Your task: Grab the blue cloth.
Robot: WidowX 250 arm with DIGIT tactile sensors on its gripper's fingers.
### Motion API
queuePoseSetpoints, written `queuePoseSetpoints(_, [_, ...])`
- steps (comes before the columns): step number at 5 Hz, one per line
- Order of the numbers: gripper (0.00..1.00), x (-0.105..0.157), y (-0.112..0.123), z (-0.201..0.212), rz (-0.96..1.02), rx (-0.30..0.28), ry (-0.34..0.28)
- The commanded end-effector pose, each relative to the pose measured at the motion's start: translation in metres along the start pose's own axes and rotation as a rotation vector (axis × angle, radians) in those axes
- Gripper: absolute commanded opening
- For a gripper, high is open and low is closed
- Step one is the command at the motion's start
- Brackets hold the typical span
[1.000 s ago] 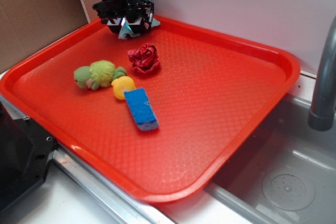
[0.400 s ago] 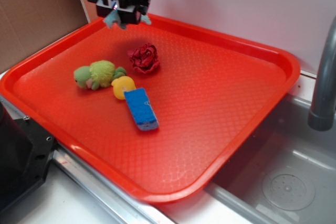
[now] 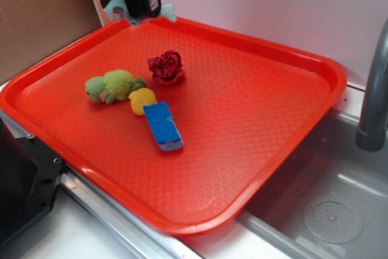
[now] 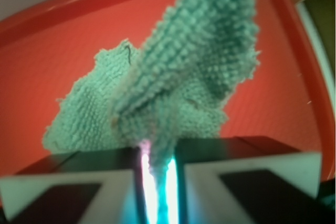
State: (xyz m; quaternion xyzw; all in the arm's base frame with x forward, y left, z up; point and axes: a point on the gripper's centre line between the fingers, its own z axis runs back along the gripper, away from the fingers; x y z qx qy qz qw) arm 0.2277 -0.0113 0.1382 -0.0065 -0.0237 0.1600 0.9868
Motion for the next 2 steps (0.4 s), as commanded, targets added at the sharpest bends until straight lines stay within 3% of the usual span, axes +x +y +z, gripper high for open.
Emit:
queuePoseSetpoints(1, [0.0, -0.038, -0.0103, 0.0366, -0.147, -0.065, -0.045])
queuePoseSetpoints(2, [0.21, -0.0385, -0.0111, 0.0407, -0.233, -0.006, -0.018])
